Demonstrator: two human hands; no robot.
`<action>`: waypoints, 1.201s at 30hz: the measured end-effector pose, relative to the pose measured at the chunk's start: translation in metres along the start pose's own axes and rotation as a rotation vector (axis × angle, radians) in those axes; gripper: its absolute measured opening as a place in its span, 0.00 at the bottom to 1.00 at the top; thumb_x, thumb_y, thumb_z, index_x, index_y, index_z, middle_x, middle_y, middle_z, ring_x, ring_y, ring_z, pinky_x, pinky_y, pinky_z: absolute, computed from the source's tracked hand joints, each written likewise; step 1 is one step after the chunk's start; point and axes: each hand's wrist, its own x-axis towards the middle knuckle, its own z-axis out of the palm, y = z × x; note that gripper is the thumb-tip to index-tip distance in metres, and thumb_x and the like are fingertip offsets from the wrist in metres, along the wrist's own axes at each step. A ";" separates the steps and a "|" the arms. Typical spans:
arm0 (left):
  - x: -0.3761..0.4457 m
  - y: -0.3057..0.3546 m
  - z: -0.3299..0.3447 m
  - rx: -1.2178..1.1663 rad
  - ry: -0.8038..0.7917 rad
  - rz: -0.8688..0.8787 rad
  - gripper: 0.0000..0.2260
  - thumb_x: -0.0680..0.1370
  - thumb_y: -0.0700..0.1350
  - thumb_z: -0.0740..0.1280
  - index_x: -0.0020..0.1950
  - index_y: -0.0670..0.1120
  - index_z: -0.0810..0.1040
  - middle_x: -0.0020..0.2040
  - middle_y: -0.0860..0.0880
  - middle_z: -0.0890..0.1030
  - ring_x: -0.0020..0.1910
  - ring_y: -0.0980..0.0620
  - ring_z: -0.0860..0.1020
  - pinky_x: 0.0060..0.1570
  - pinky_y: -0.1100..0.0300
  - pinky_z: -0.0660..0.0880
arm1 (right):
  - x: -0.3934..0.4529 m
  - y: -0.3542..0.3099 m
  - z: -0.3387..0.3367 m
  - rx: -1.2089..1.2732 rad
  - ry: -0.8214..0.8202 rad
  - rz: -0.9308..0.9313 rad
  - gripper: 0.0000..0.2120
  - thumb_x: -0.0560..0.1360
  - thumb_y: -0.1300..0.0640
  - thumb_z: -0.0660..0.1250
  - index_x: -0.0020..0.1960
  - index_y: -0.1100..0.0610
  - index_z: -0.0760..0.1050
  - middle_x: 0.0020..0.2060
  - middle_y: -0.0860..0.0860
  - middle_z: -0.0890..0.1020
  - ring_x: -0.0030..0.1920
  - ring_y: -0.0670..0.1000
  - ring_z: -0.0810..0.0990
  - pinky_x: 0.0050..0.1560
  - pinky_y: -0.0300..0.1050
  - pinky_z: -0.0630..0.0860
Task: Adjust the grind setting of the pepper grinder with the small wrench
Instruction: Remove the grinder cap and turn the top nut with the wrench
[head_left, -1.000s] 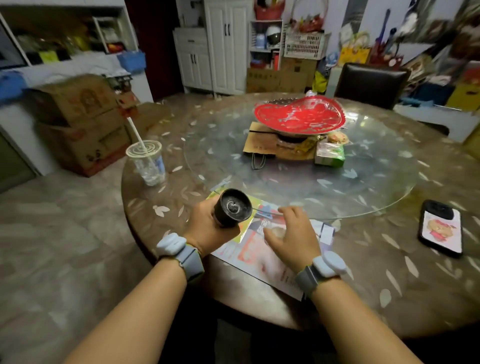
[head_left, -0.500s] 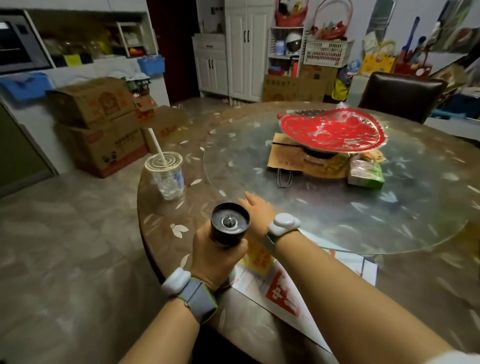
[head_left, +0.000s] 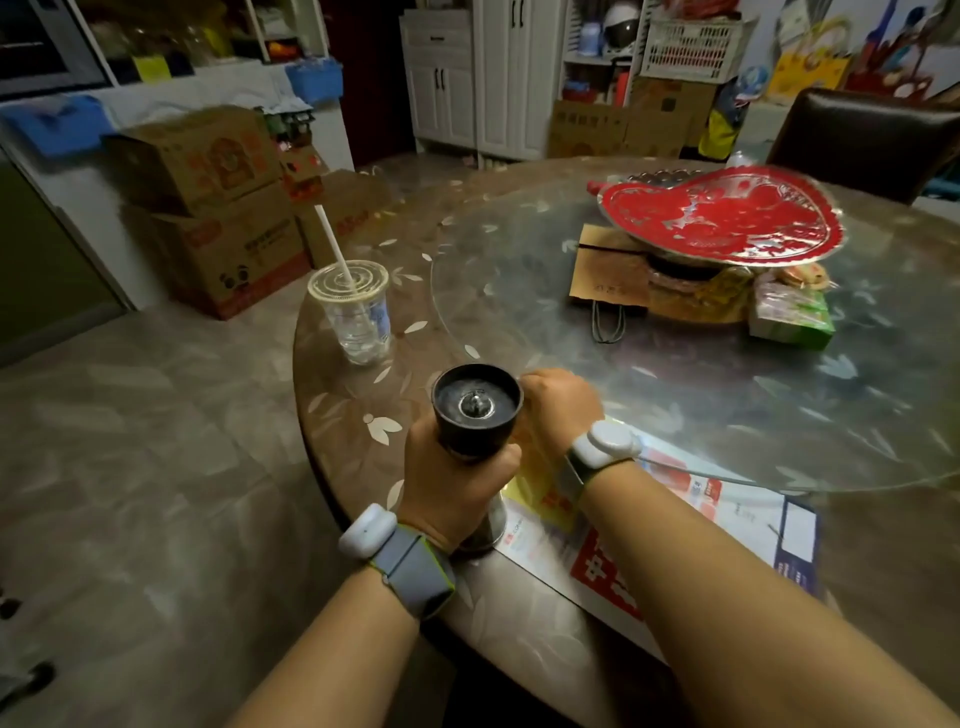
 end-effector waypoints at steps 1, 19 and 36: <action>0.000 0.000 0.000 0.002 0.009 0.003 0.13 0.63 0.51 0.69 0.42 0.44 0.80 0.32 0.48 0.80 0.32 0.49 0.78 0.35 0.61 0.76 | -0.002 -0.003 -0.009 0.100 0.115 0.032 0.05 0.69 0.62 0.69 0.43 0.59 0.83 0.46 0.58 0.84 0.48 0.62 0.81 0.43 0.50 0.76; -0.020 0.031 0.070 0.233 -0.163 0.228 0.15 0.62 0.51 0.65 0.41 0.42 0.80 0.36 0.45 0.82 0.34 0.45 0.79 0.35 0.55 0.74 | -0.129 -0.036 -0.158 1.582 0.663 0.756 0.08 0.75 0.69 0.65 0.39 0.59 0.75 0.25 0.53 0.76 0.22 0.49 0.68 0.26 0.39 0.65; -0.025 0.028 0.073 0.178 -0.140 0.257 0.13 0.63 0.48 0.67 0.46 0.49 0.74 0.36 0.45 0.82 0.35 0.44 0.80 0.35 0.51 0.76 | -0.128 -0.048 -0.166 1.370 0.691 0.756 0.09 0.71 0.72 0.66 0.36 0.61 0.72 0.25 0.57 0.78 0.18 0.52 0.72 0.21 0.34 0.64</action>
